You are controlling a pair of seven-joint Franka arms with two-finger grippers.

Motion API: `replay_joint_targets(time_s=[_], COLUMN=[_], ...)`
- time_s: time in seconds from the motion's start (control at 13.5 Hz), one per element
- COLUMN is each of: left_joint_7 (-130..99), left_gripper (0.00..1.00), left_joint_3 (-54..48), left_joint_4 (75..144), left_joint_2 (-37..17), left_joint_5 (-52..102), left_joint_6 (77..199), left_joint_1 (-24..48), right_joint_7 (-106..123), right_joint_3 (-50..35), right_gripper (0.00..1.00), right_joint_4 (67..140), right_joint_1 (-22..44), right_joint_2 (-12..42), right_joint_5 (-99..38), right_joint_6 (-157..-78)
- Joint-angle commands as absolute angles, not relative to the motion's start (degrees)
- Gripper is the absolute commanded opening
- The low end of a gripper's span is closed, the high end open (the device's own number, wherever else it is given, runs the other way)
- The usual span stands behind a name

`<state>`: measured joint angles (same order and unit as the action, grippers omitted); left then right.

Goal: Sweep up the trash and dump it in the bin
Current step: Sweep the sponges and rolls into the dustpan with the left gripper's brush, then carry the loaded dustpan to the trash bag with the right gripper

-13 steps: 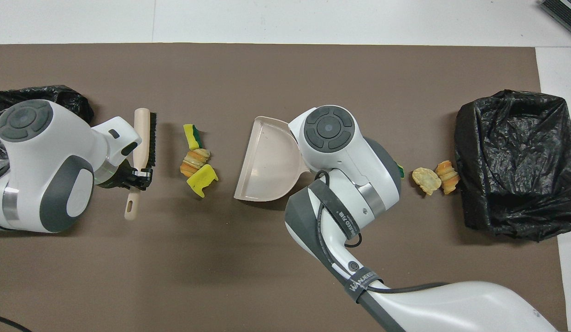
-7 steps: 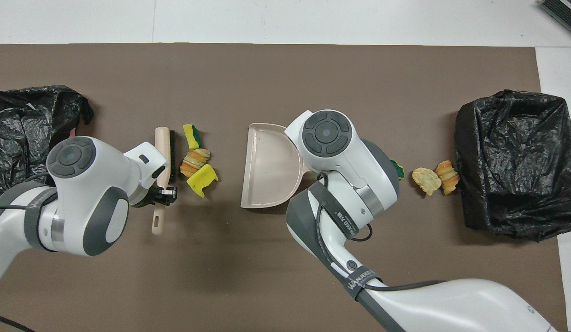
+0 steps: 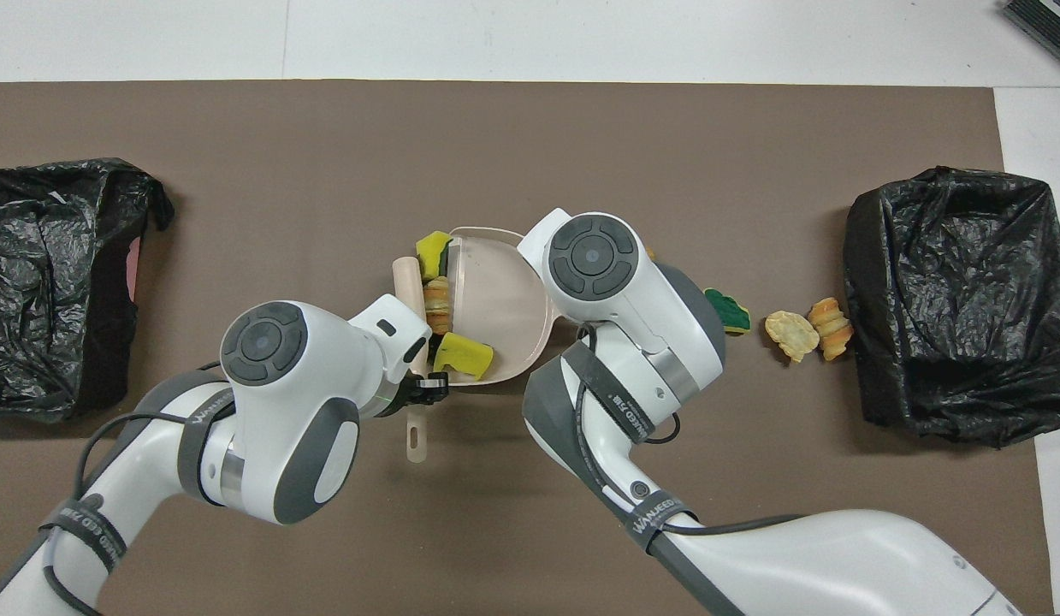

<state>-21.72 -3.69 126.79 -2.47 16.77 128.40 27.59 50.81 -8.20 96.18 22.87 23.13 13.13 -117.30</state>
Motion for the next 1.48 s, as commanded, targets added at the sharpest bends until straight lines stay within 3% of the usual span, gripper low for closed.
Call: replay_joint_targets(time_s=[0.0, 0.37, 0.67, 0.96, 1.26, 1.41], left_joint_7=[-23.2, -20.83, -21.18, -26.61, -28.91, -35.03], left_gripper=[0.0, 0.0, 0.0, 0.0, 0.0, 0.0], left_joint_3=[-2.72, -2.02, -1.49, -1.67, -2.11, -2.2], left_joint_4=[125.61, 119.1, 116.54, 118.81, 124.71, 124.89], left_joint_2=[-2.1, -2.11, 2.18, 6.32, 10.28, 9.32], left_joint_5=[18.98, 16.02, 8.8, 6.94, 6.94, 6.94], left_joint_6=[128.86, 119.47, 111.64, 103.8, 105.64, 108.96], left_joint_1=[30.06, 28.66, 25.85, 25.84, 27.24, 32.14], right_joint_7=[49.84, 49.39, 49.31, 51.06, 60.7, 67.73], right_joint_3=[-8.53, -8.53, -8.61, -8.61, -8.61, -8.52], right_gripper=[0.0, 0.0, 0.0, 0.0, 0.0, 0.0], right_joint_4=[96.5, 96.5, 95.71, 94.49, 92.55, 92.55], right_joint_1=[23.47, 23.38, 23.29, 20.31, 15.13, 10.66], right_joint_2=[23.99, 23.99, 23.99, 21.98, 18.47, 16.01], right_joint_5=[13.97, 13.97, 13.89, 12.92, 10.3, 8.61], right_joint_6=[-119.53, -119.18, -118.3, -115.07, -108.64, -106.27])
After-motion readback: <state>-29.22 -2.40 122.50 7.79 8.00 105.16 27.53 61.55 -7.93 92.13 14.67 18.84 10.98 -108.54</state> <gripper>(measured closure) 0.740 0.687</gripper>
